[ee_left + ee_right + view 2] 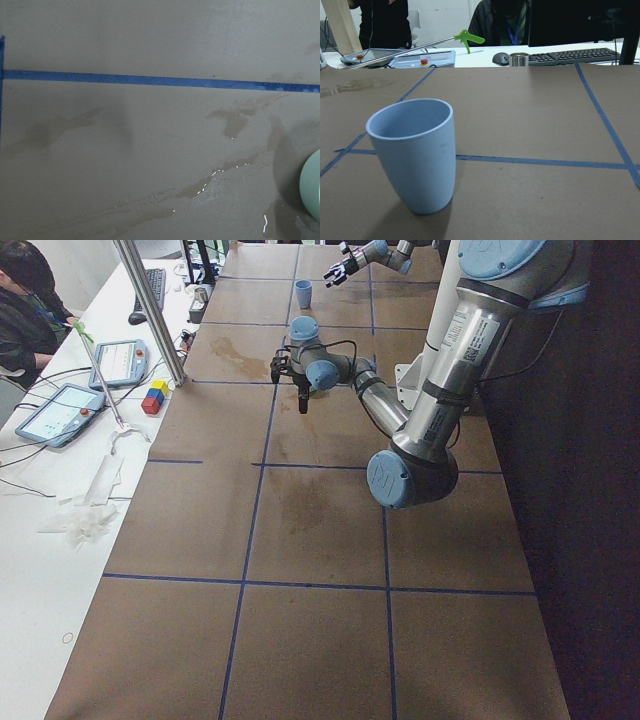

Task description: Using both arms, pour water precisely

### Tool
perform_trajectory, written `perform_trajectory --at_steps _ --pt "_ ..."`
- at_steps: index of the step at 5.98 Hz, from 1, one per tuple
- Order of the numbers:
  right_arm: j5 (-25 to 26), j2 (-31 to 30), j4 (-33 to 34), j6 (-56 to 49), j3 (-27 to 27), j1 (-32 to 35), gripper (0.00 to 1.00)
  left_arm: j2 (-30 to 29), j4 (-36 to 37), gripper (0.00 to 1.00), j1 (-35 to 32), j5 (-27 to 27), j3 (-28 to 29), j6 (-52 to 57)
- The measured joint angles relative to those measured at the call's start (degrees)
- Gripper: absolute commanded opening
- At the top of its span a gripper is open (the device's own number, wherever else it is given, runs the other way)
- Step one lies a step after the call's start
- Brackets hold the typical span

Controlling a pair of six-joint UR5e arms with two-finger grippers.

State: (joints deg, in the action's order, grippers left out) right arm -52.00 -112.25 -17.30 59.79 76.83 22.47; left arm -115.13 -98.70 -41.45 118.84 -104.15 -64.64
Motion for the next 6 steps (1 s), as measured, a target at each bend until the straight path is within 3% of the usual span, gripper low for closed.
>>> perform_trajectory --at_steps 2,3,6 --pt "-4.77 -1.96 -1.09 -1.64 0.47 1.67 1.0 0.0 0.0 1.0 0.04 -0.04 0.06 -0.2" --pt "-9.8 -2.0 -0.83 -2.98 0.45 5.96 1.0 -0.04 0.0 1.0 0.09 -0.07 0.08 -0.22" --pt "-37.26 0.79 5.29 -12.05 0.47 31.94 1.0 -0.46 0.0 1.0 0.14 -0.05 0.07 -0.3"
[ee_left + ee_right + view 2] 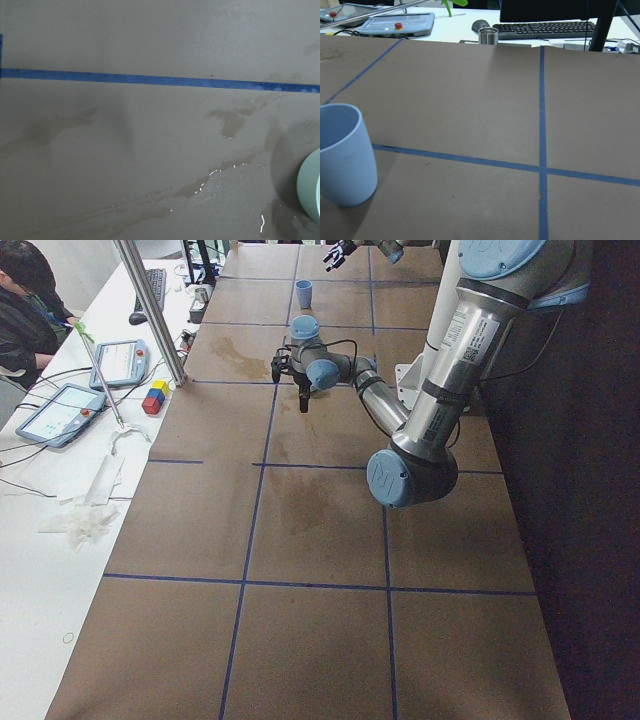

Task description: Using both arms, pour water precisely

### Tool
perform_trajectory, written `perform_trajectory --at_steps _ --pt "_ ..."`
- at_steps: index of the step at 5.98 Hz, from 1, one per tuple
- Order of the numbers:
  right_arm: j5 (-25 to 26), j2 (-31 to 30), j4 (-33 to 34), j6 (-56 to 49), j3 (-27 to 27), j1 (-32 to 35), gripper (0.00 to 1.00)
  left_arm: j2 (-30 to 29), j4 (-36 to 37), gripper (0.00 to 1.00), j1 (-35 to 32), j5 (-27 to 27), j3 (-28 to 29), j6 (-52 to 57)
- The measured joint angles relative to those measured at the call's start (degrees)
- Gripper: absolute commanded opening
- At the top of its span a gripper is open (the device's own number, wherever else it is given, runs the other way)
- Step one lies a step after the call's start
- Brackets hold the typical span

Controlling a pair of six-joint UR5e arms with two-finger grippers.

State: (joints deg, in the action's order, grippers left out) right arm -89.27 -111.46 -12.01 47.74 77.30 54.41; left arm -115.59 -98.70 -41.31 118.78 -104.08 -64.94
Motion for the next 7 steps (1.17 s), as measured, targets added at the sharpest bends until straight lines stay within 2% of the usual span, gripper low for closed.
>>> perform_trajectory --at_steps 2,4,5,7 --pt "-20.77 4.55 10.04 -8.48 0.6 18.7 1.0 -0.1 0.03 1.0 0.0 -0.1 0.02 -0.01" --pt "-36.48 6.98 24.22 -16.37 3.75 31.01 1.0 -0.21 0.08 1.0 0.07 -0.56 0.05 -0.07" --pt "-42.38 7.93 34.19 -20.22 6.74 34.42 1.0 -0.27 0.08 1.0 0.08 -0.75 0.18 -0.07" --pt "-47.69 8.72 60.4 -37.55 15.34 38.96 1.0 -0.49 0.09 1.0 0.15 -0.83 0.54 -0.01"
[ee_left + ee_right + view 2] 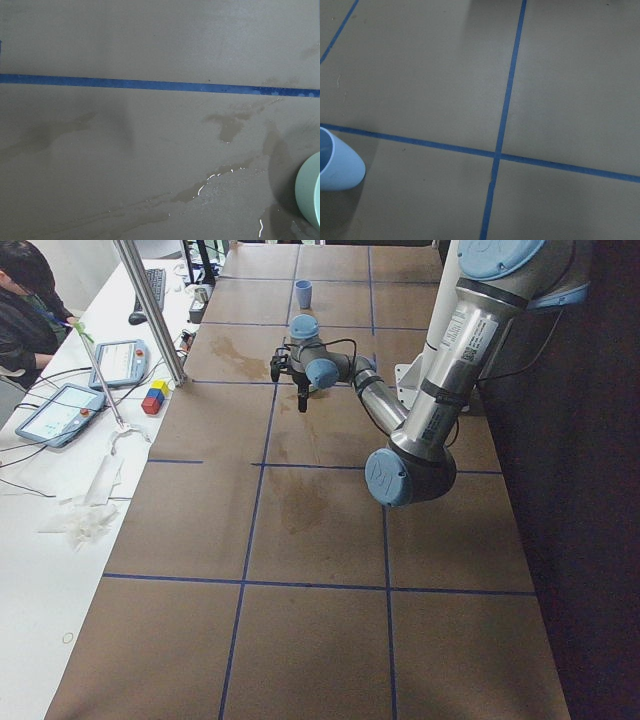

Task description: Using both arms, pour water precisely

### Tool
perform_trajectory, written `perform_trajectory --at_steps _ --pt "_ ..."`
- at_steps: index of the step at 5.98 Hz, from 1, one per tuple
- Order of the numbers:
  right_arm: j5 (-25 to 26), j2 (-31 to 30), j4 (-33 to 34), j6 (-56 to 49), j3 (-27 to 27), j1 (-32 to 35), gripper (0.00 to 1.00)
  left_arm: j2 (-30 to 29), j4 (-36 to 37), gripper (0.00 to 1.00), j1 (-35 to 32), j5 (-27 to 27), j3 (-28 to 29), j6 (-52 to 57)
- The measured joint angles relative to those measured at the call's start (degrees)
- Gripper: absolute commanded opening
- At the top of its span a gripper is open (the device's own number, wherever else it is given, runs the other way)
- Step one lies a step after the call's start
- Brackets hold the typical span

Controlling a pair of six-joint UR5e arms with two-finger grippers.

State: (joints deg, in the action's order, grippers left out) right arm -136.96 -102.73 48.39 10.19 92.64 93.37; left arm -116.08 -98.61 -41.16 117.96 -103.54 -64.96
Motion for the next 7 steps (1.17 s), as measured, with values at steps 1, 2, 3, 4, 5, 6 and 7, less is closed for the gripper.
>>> perform_trajectory --at_steps 1,2,3,4,5,6,7 --pt "-0.55 0.1 15.07 -7.69 5.98 1.7 1.0 -0.28 0.0 1.0 0.05 0.0 0.23 0.01" --pt "0.22 0.16 29.93 -12.33 11.29 1.85 1.0 -0.65 0.0 1.0 0.08 -0.01 0.55 -0.14" --pt "2.61 0.0 37.75 -14.95 12.92 1.51 1.0 -1.13 0.0 1.0 0.32 -0.18 1.0 -0.76" --pt "5.04 -0.26 40.58 -15.86 12.57 1.29 1.0 -2.15 0.02 1.0 0.82 -0.6 1.6 -2.39" --pt "5.91 -0.54 41.21 -16.13 11.7 1.19 1.0 -3.72 0.04 1.0 2.11 -1.82 2.41 -5.65" --pt "6.11 -0.77 41.16 -16.22 11.1 1.15 1.0 -6.25 0.01 1.0 4.03 -3.93 4.46 -9.93" --pt "6.16 -0.85 41.1 -16.25 10.69 1.12 1.0 -9.56 -0.37 1.0 6.49 -7.24 7.65 -14.67"
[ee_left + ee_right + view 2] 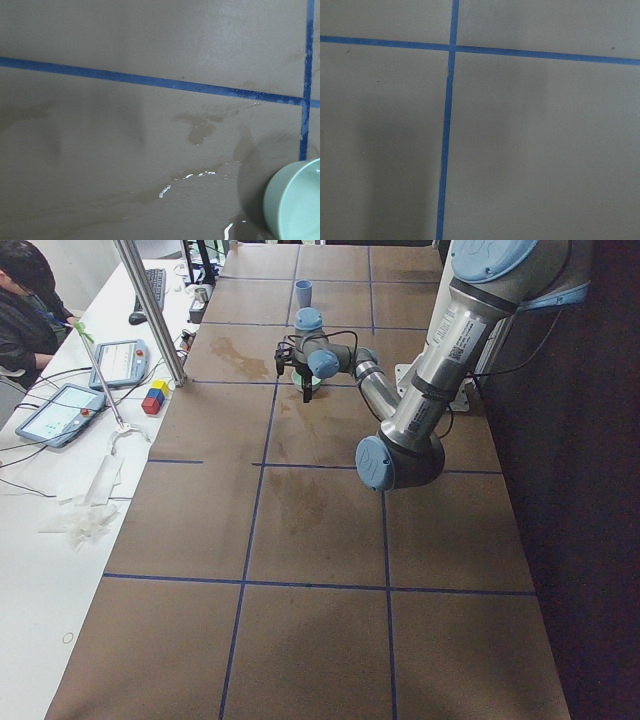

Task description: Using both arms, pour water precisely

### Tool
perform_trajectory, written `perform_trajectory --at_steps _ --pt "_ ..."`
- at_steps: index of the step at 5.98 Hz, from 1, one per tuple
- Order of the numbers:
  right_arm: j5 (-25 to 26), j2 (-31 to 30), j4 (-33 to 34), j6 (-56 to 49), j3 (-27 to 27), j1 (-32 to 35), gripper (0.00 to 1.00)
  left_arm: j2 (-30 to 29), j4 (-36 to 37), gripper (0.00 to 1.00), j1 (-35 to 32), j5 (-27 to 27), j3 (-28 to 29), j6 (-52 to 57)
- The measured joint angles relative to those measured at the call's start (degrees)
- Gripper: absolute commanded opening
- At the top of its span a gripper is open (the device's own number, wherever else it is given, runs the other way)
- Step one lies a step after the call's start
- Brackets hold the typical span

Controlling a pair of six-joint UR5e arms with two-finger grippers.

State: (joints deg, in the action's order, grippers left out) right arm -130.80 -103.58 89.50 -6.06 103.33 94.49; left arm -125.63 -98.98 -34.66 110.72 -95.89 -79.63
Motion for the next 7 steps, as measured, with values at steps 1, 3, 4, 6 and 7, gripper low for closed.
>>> perform_trajectory --at_steps 1,3,4,6,7 --pt "0.01 -0.03 -0.02 -0.06 -0.41 0.0 1.0 -2.64 -1.35 1.0 2.15 -2.87 3.09 -4.23" --pt "0.02 -0.04 -0.05 -0.17 -0.8 -0.01 1.0 -7.08 -5.37 0.98 4.5 -5.9 10.3 -9.82" --pt "0.04 -0.04 -0.06 -0.18 -0.84 -0.01 1.0 -7.78 -6.59 0.98 5.2 -6.44 12.09 -10.54" --pt "0.1 -0.04 -0.03 -0.21 -0.98 -0.01 1.0 -7.86 -7.22 0.21 6.31 -6.62 13.24 -10.7" --pt "0.1 -0.05 -0.02 -0.28 -1.1 -0.01 1.0 -7.82 -7.26 0.0 6.59 -6.59 13.38 -10.49"
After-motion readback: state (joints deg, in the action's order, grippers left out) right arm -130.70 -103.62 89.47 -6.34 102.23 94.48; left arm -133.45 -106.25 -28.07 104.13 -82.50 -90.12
